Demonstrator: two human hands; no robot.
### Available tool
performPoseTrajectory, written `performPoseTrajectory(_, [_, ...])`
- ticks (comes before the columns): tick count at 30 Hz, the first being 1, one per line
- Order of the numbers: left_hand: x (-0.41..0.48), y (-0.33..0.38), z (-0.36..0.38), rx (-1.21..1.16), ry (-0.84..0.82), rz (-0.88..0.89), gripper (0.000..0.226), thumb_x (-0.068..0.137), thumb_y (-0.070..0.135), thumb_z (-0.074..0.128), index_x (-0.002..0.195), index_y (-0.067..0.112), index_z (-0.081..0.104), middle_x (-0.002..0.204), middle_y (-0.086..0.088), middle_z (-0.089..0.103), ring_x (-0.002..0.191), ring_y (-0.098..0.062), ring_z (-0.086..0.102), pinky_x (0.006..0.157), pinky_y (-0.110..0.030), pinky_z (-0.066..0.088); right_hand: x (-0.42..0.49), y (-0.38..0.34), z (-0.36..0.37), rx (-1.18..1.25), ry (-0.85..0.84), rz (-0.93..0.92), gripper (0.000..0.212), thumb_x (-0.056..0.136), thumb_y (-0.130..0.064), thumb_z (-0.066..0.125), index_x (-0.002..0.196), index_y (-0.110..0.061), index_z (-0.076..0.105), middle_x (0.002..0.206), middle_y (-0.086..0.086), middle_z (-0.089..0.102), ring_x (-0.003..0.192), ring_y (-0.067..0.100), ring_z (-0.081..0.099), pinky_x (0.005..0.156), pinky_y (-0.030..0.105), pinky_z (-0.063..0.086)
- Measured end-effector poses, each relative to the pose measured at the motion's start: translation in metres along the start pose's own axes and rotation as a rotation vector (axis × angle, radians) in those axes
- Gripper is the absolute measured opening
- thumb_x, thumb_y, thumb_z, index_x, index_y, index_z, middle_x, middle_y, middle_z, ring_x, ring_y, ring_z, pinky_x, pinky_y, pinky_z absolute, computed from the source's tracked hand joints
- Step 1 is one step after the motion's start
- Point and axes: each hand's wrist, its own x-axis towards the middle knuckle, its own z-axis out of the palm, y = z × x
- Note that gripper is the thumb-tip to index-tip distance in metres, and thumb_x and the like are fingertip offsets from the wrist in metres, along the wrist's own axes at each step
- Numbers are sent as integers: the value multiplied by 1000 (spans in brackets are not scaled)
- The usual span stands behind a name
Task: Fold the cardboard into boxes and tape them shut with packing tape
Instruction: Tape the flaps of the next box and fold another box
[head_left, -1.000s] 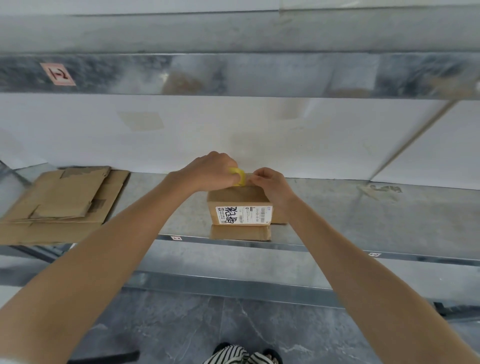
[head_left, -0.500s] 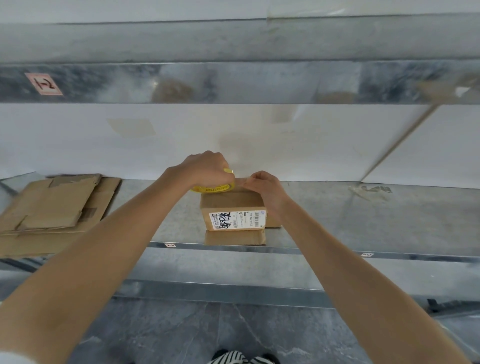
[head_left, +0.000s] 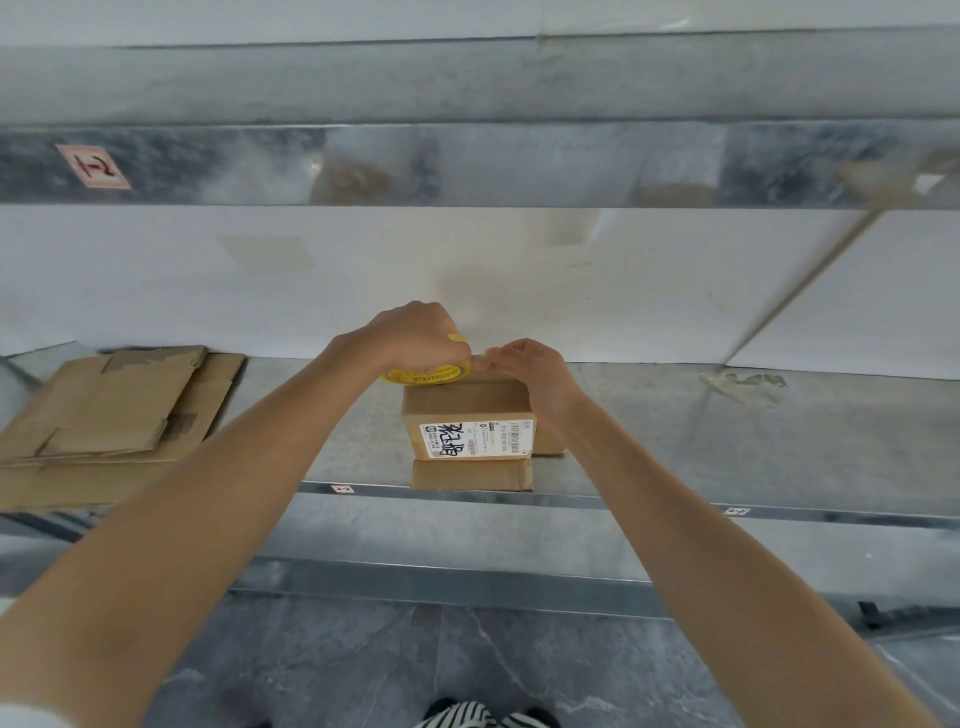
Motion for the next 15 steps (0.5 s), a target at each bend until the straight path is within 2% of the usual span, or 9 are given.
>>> performPoseTrajectory(3, [-1, 0, -1, -68, -14, 31, 31, 81, 39, 56, 63, 14, 53, 62, -4, 64, 64, -19, 55, 58, -28, 39, 1, 1, 2, -69, 61, 8, 25, 74, -16, 76, 65, -18, 53, 77, 6, 58, 76, 17, 50, 70, 30, 40])
performPoseTrajectory(6, [-8, -8, -6, -219, -32, 35, 40, 81, 49, 60, 65, 13, 53, 66, -3, 62, 63, -16, 53, 58, -26, 37, 3, 1, 0, -84, 136, -10, 25, 79, -8, 68, 67, -16, 48, 70, 1, 50, 68, 14, 44, 59, 23, 34])
performPoseTrajectory(9, [-18, -22, -8, -303, -92, 20, 56, 64, 70, 53, 67, 14, 48, 67, 2, 43, 63, -15, 41, 61, -29, 28, 6, 2, -4, -59, 161, -4, 24, 80, -4, 65, 68, -16, 48, 69, 0, 52, 69, 15, 47, 60, 24, 35])
performPoseTrajectory(12, [-24, -29, -2, -420, -69, 30, 48, 69, 63, 48, 67, 15, 45, 68, 1, 37, 66, -16, 37, 63, -32, 24, 9, 2, -7, -50, 164, -1, 22, 80, -3, 64, 68, -15, 49, 69, 3, 59, 68, 16, 52, 63, 26, 38])
performPoseTrajectory(15, [-25, -29, 5, -472, 46, 65, 44, 74, 58, 48, 59, 19, 33, 59, 5, 30, 57, -14, 30, 57, -31, 19, 9, 2, -8, -52, 184, -12, 25, 80, -2, 64, 67, -15, 48, 60, -2, 54, 60, 13, 48, 60, 27, 37])
